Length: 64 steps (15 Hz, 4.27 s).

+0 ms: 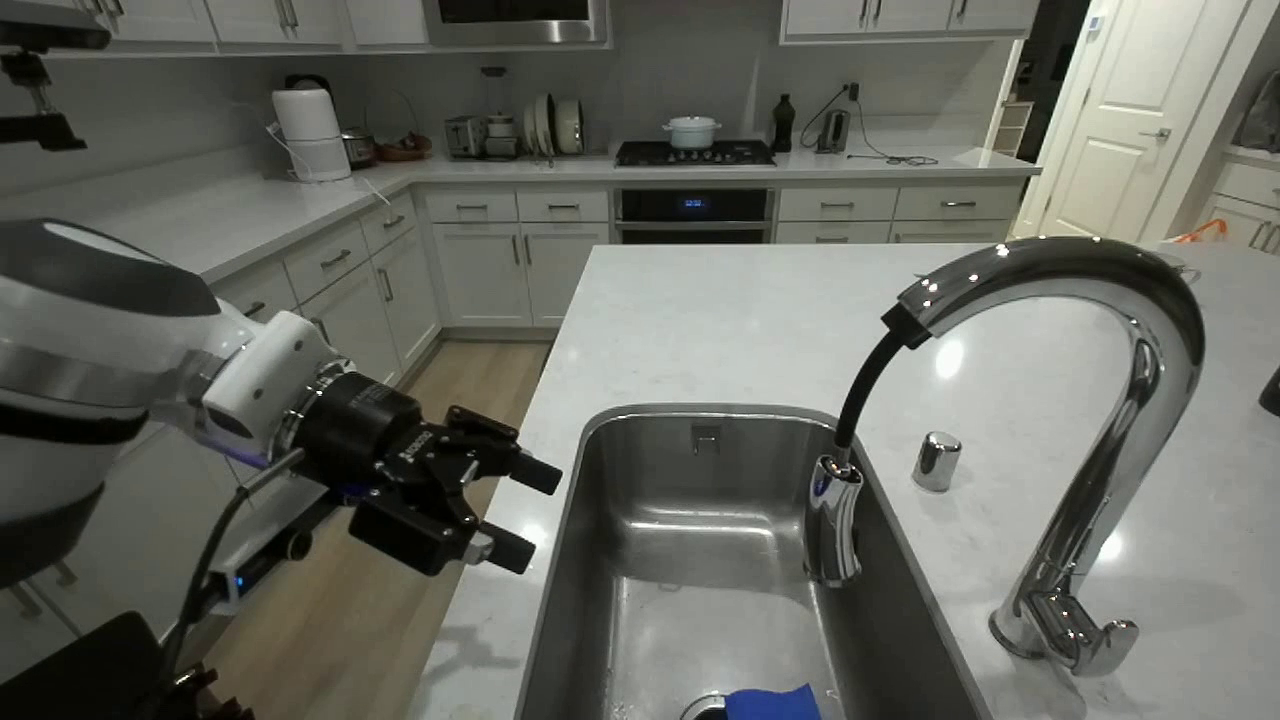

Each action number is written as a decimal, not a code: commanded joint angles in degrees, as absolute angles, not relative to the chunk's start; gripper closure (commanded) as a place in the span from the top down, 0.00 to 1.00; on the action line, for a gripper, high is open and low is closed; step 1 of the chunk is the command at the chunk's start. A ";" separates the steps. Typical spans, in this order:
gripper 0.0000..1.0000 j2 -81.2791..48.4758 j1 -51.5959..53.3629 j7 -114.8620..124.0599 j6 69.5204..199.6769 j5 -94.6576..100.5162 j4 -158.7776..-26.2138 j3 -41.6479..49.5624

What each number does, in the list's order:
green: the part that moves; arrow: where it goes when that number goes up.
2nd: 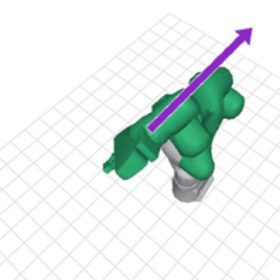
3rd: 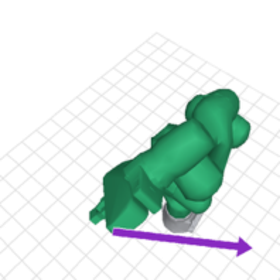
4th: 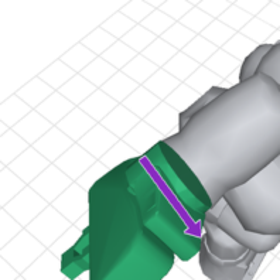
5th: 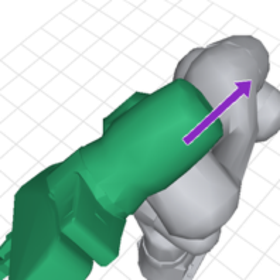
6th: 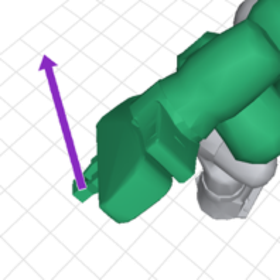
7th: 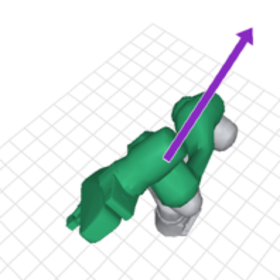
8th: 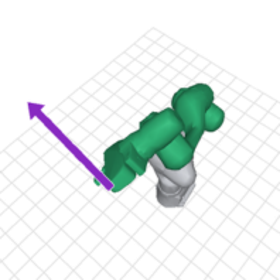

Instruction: Pull the tap back into the other part of it

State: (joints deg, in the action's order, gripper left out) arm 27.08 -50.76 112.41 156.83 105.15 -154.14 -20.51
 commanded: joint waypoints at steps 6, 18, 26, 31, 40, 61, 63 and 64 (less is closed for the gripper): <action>1.00 7.77 -38.34 134.07 146.11 136.61 -145.55 -3.18; 1.00 -11.01 -21.90 149.08 136.73 146.66 -127.77 7.62; 1.00 -18.03 -20.85 148.71 132.07 144.73 -120.94 6.15; 1.00 -18.40 -20.86 146.25 131.31 137.89 -120.47 7.67; 1.00 -18.51 -20.77 144.06 128.48 133.55 -120.50 8.77; 0.17 -17.55 -21.10 145.98 128.88 134.05 -120.82 9.34; 0.17 -17.51 -21.32 146.60 129.95 133.29 -120.38 9.21; 0.17 -17.44 -21.42 146.75 130.63 132.83 -120.16 9.19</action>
